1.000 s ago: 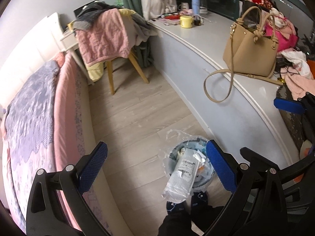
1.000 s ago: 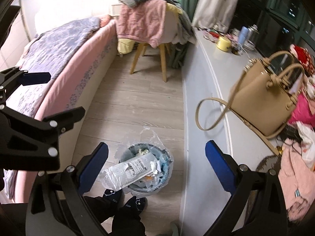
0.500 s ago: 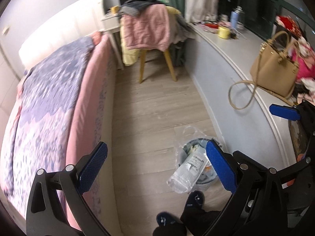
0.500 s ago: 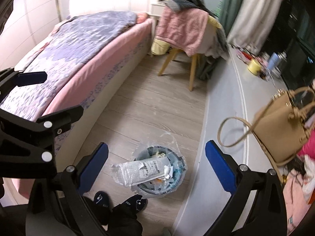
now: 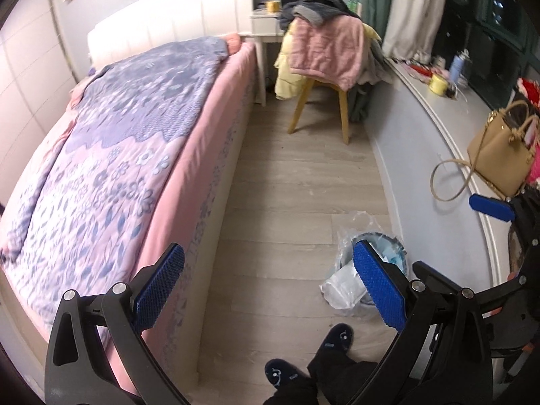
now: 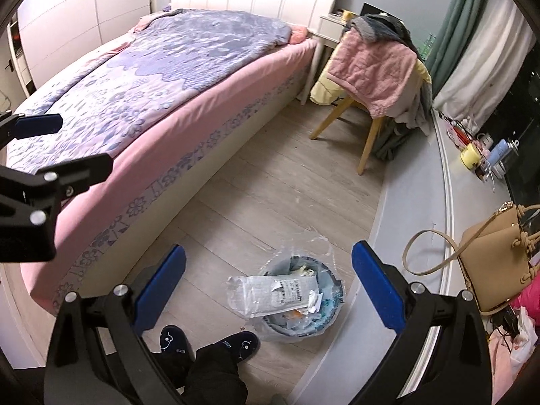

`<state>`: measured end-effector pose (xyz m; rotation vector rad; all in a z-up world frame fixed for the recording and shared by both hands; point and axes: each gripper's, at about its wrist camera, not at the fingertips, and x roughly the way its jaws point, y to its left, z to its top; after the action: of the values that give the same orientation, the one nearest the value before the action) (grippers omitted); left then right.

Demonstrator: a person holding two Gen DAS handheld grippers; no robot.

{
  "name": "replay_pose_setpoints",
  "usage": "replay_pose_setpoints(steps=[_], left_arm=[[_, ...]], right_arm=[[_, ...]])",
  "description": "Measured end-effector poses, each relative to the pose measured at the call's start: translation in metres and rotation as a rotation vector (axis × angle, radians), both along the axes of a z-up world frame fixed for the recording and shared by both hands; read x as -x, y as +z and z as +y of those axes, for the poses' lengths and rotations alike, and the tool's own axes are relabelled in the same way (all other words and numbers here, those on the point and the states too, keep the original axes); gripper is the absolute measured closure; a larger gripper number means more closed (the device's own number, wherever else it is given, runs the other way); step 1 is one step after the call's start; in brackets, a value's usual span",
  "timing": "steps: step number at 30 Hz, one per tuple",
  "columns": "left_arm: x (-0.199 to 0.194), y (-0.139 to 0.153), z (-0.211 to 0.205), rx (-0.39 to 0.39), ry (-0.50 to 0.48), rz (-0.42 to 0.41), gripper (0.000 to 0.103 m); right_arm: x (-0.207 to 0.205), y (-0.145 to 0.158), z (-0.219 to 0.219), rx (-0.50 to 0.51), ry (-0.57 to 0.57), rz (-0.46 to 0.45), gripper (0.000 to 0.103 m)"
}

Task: Collect trash

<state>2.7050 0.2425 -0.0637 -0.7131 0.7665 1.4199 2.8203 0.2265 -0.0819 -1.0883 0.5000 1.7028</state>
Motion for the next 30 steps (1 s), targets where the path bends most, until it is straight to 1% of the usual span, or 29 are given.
replay_pose_setpoints(steps=[3,8,13,16,18,22,25,28,30], left_arm=[[0.012,0.005,-0.012,-0.016,0.036,-0.004,0.006],[0.019,0.016,-0.024,-0.05,0.101,0.024,0.006],[0.024,0.035,-0.03,-0.103,0.157,-0.001,0.006],[0.022,0.039,-0.027,-0.088,0.187,-0.013,0.006],[0.019,0.041,-0.028,-0.091,0.179,-0.046,0.006],[0.011,0.043,-0.027,-0.087,0.17,-0.063,0.006],[0.003,0.045,-0.028,-0.11,0.153,-0.054,0.006],[-0.005,0.045,-0.026,-0.114,0.13,-0.043,0.006],[-0.007,0.045,-0.026,-0.118,0.129,-0.049,0.006]], right_arm=[[0.011,0.001,-0.006,-0.005,0.012,-0.008,0.007],[0.02,0.005,-0.014,-0.014,0.018,-0.003,0.007],[0.022,0.009,-0.015,-0.016,0.052,0.005,0.007],[0.022,0.008,-0.013,-0.009,0.082,-0.012,0.007],[0.021,0.01,-0.014,-0.024,0.105,-0.018,0.007],[0.015,0.01,-0.01,-0.016,0.099,-0.007,0.007],[0.012,0.007,-0.008,-0.013,0.105,-0.017,0.007],[0.007,0.008,-0.007,-0.012,0.098,-0.015,0.007],[0.004,0.008,-0.006,-0.01,0.095,-0.019,0.007]])
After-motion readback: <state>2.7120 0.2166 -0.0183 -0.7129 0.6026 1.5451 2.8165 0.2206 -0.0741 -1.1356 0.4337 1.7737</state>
